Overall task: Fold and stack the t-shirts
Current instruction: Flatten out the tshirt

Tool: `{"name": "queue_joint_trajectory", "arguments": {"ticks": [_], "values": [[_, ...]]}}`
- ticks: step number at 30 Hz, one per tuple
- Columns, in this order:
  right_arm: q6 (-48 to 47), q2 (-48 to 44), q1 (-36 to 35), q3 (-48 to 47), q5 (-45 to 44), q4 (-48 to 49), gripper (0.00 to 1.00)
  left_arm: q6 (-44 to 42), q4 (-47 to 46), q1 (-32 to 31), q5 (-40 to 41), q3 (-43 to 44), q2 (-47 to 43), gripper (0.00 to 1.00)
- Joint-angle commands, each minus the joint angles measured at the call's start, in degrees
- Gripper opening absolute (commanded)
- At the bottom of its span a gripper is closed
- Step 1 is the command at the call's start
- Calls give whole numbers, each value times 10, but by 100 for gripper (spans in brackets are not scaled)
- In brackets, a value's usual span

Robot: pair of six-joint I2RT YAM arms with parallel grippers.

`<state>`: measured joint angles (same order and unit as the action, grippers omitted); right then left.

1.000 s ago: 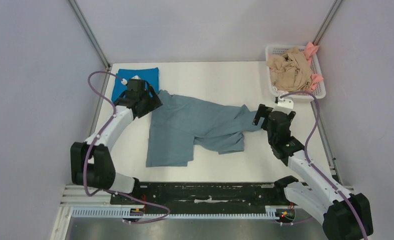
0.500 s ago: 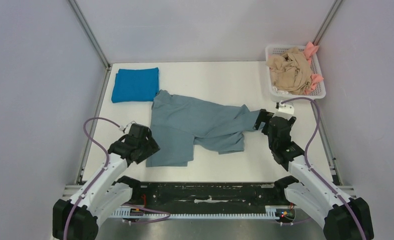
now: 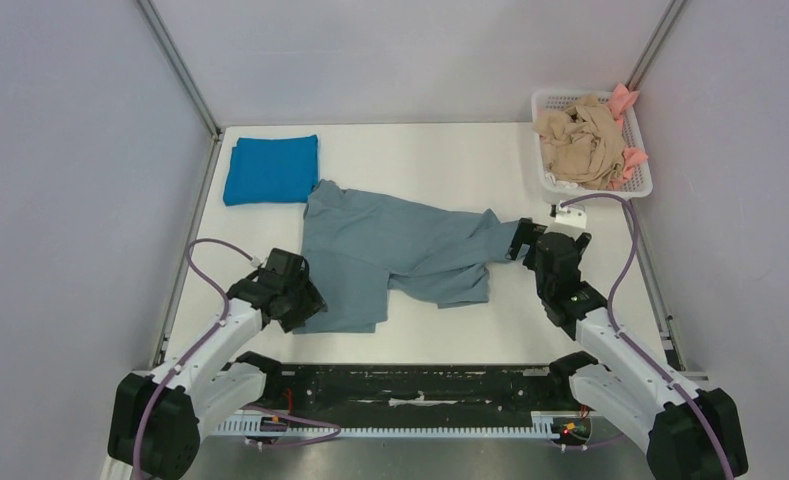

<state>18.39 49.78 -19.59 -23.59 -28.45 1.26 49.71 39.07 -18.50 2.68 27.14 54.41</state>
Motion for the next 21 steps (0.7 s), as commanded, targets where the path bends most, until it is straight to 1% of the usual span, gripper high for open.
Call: {"name": "queue_joint_trajectory", "arguments": {"ticks": [1, 4, 7, 8, 11, 15, 16, 18, 21], "values": [[-3, 10, 3, -4, -17, 19, 98, 12, -9, -3, -26, 3, -13, 66], [-1, 16, 3, -5, -12, 19, 98, 8, -33, -3, -77, -8, -26, 64], [-2, 15, 3, -6, -12, 17, 98, 4, -46, -4, -88, -17, -23, 63], [-3, 15, 3, -7, -11, 15, 98, 1, -31, -4, -76, -11, -19, 63], [-2, 10, 3, -4, -12, 15, 98, 5, 21, -4, 3, 14, -19, 61], [-3, 12, 3, -3, -12, 15, 98, 41, 36, -4, 108, 18, -34, 61], [-4, 14, 3, -5, -11, 14, 98, 44, 34, -4, 123, 17, -30, 61], [-6, 18, 3, -7, -12, 14, 98, 40, 20, -4, 124, 13, -12, 61], [-6, 20, 3, -8, -12, 13, 98, 30, -4, -4, 82, 1, 19, 58]]}}
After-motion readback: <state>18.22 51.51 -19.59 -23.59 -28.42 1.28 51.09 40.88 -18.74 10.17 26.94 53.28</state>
